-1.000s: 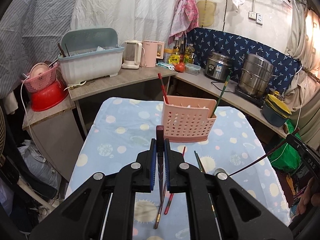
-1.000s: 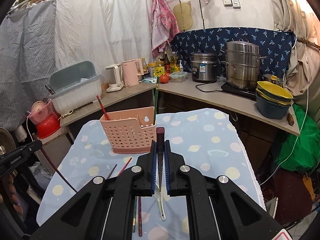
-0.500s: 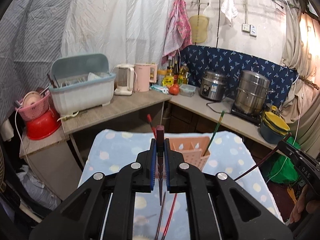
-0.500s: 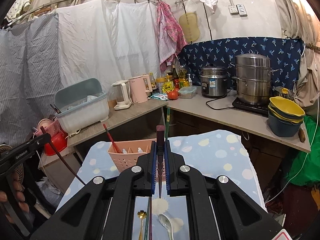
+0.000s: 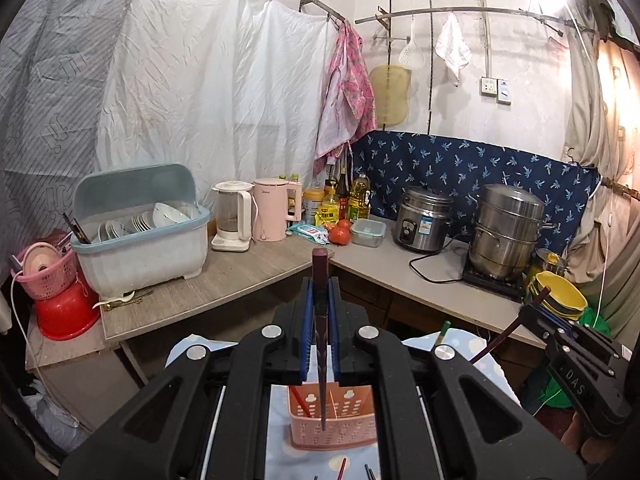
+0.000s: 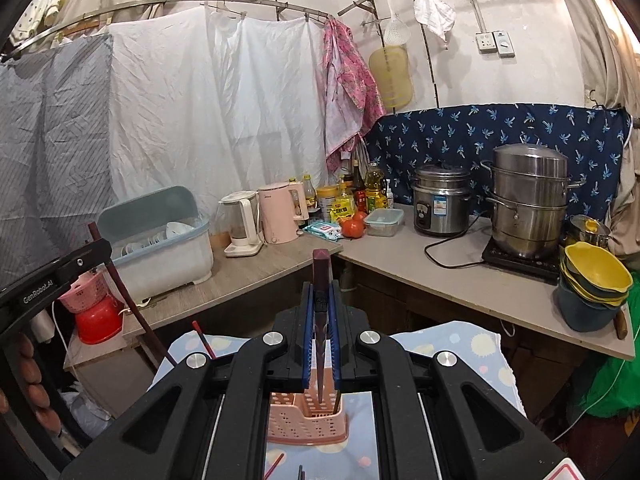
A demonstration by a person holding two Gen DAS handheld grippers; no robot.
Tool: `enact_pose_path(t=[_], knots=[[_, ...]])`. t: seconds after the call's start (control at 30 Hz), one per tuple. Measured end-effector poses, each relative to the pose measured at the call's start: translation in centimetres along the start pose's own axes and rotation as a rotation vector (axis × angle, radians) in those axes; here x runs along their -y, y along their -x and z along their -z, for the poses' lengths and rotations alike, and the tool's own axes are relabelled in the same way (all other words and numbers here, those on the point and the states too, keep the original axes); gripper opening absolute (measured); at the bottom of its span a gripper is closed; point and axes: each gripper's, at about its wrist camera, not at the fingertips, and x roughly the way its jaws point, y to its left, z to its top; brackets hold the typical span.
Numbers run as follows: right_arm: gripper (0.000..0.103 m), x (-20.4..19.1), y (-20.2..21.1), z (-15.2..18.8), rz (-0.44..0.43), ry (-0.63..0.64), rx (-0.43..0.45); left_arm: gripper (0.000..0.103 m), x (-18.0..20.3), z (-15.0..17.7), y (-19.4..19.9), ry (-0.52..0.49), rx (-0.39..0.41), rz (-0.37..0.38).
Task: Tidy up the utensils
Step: 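Lift both dark red chopsticks and carry them into the pink holder, then open both tools to release the chopsticks in the holder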
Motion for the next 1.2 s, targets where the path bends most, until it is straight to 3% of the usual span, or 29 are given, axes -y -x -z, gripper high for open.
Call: enact_pose_path(t=[0.3,0.5,0.8,0.97,1.0,1.07,1.2], knots=[[0.007,-0.3,-5.2,1.9,-0.011,0.003,-0.07,0.007,-1.0,0.8,-5.4,0.004,-0.012,-0.033],[0.007,0.0,-7.5,4.0,-0.01,-0.007,-0.126,0.007,-1.6,3.2,-7.8,0.008,-0.047,-0.045],[0.007,0.5,-8.8,6.8,0.015,-0.01,-0.187,0.007,-3.0,8.0,-10.2,0.04,-0.156,-0.061],[0.008,0.6,-8.6,7.6,0.038,-0.002,-0.193,0.008,-3.3,9.2,-9.9,0.051,-0.175,-0.069],[0.009,0.7,-8.4,7.6,0.039,-0.007,-0.192,0.014,-3.4,9.4,-9.8,0.054,-0.177,-0.074],[0.014,0.9,-8.2,7.7,0.046,-0.011,-0.195,0.046,-3.6,9.6,-9.4,0.07,-0.178,-0.089],[0.039,1.3,-6.8,7.8,0.06,-0.021,-0.17,0.064,-3.9,9.9,-8.1,0.084,-0.156,-0.113]])
